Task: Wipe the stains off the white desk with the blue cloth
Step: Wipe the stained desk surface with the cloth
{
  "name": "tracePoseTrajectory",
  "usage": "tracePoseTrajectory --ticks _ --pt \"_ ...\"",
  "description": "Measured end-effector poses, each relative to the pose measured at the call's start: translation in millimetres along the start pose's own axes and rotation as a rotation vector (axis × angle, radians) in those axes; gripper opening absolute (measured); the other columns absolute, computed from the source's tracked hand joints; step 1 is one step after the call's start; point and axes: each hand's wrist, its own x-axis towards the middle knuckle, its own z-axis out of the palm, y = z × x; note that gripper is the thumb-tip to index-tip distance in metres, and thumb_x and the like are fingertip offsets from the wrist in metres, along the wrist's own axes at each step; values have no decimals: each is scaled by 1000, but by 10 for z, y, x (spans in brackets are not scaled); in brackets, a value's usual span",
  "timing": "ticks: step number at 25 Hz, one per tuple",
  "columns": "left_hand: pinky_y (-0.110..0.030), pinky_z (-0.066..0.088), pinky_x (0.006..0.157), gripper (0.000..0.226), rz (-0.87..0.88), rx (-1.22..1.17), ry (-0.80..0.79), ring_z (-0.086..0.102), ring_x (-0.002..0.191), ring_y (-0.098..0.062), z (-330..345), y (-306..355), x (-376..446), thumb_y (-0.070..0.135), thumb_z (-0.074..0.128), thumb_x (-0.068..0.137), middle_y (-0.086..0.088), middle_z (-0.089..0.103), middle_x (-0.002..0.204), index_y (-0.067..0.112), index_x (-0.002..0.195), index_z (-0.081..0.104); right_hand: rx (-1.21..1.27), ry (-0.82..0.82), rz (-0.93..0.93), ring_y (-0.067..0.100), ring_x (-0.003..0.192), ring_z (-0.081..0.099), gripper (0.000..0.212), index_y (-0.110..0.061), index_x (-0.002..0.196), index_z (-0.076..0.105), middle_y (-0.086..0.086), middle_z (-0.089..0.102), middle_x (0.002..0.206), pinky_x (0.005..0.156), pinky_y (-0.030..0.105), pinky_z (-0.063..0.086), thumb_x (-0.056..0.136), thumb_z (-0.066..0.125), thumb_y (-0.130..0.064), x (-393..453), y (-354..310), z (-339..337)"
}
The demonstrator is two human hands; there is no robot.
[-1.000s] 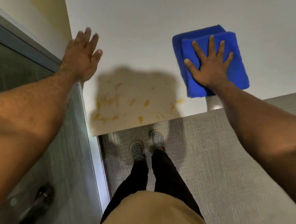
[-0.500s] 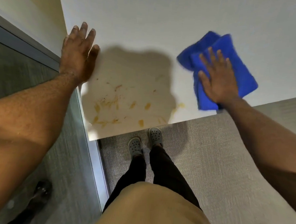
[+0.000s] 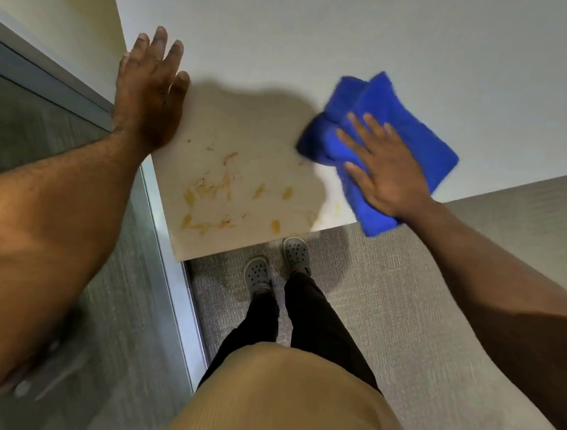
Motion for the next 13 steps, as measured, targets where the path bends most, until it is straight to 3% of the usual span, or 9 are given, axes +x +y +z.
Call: tracePoseTrajectory --ticks 3,6,9,13 --pt "-48 19 118 61 31 3 31 20 149 -35 7 33 -32 50 8 104 -11 23 163 19 152 28 41 51 327 32 148 17 53 -23 152 24 9 20 161 118 53 17 102 26 -41 -152 438 -78" --pt "-48 20 118 65 39 24 29 21 150 -34 -14 50 -27 52 4 103 -11 24 162 18 152 28 11 99 582 31 149 12 55 -21 154 17 9 13 163 120 51 15 103 21 -43 274 387 -126" --pt "-49 21 118 57 43 53 28 19 150 -35 -3 26 -24 44 10 105 -12 21 163 18 153 24 12 91 481 31 149 12 58 -20 154 16 9 13 162 121 49 14 102 19 -45 616 -95 -78" --pt "-50 19 118 54 33 73 1 18 150 -36 -52 80 0 35 13 104 -14 19 163 14 153 23 -19 -2 120 32 148 18 56 -19 152 24 10 19 161 118 49 17 102 24 -44 159 -635 102"
